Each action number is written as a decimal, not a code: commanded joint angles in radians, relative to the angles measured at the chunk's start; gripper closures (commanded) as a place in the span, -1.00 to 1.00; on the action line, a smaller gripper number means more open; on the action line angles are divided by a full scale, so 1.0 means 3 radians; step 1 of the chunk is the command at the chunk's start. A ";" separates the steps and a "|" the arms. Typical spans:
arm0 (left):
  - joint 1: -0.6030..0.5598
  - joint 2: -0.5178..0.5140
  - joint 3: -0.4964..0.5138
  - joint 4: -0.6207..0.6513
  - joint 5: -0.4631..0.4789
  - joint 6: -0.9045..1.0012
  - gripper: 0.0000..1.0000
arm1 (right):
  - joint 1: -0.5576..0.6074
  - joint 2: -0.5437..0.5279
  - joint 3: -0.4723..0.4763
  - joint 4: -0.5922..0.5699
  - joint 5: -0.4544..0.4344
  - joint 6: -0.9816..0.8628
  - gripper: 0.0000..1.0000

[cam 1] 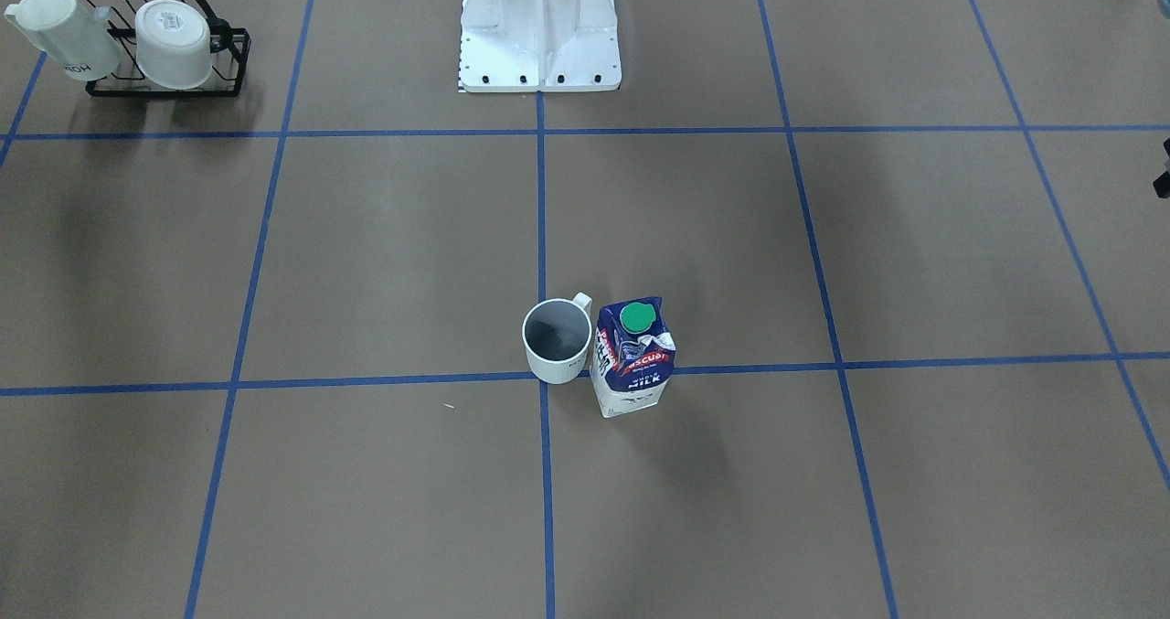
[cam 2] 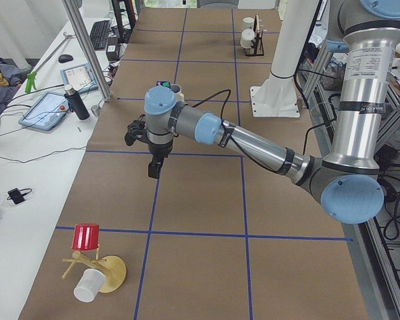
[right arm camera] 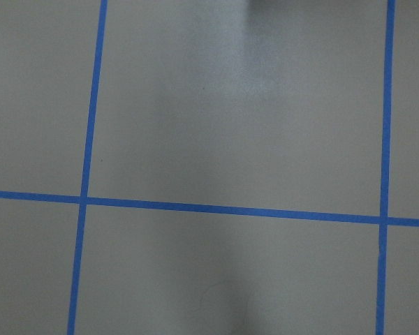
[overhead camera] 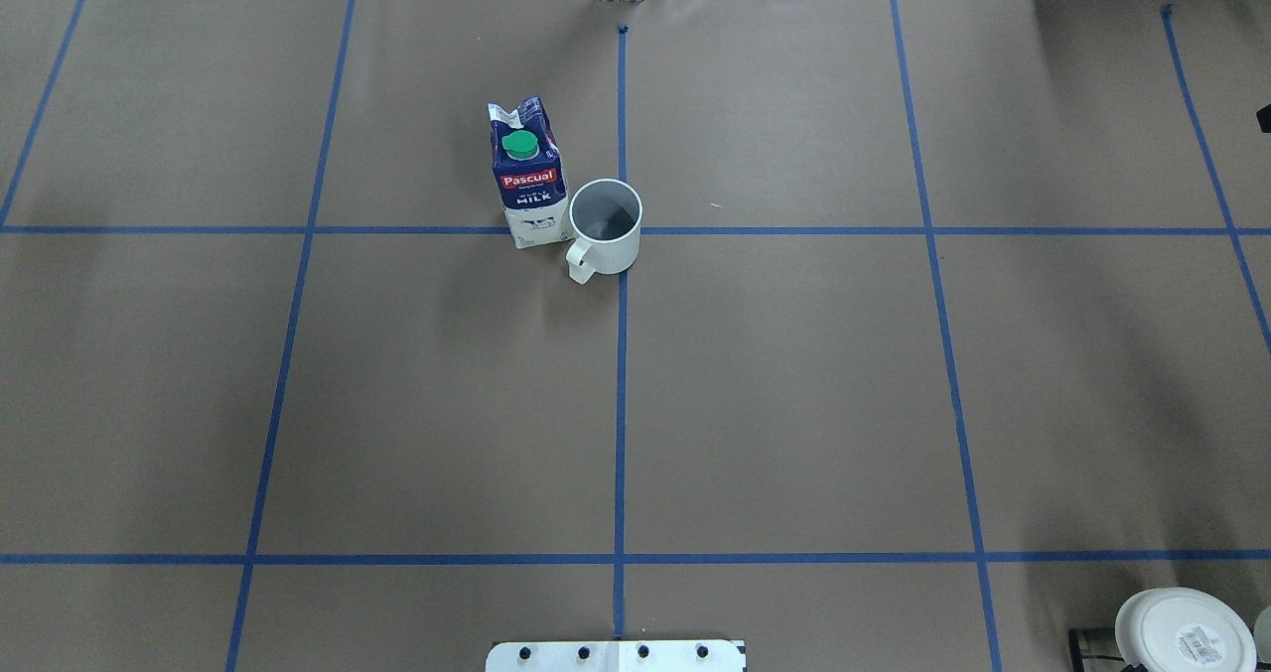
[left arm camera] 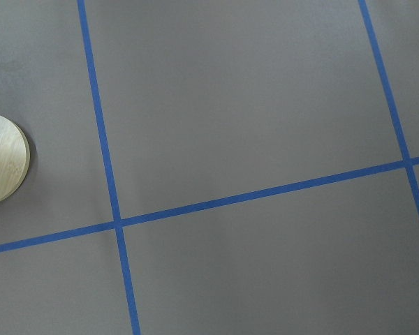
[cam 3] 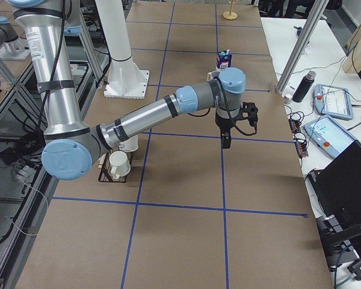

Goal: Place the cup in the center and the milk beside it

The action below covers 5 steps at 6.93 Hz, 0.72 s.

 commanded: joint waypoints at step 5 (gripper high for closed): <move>0.0007 -0.0221 0.0018 -0.0005 0.0004 -0.0015 -0.97 | 0.0000 0.0026 0.0020 0.0005 -0.0007 -0.0004 -1.00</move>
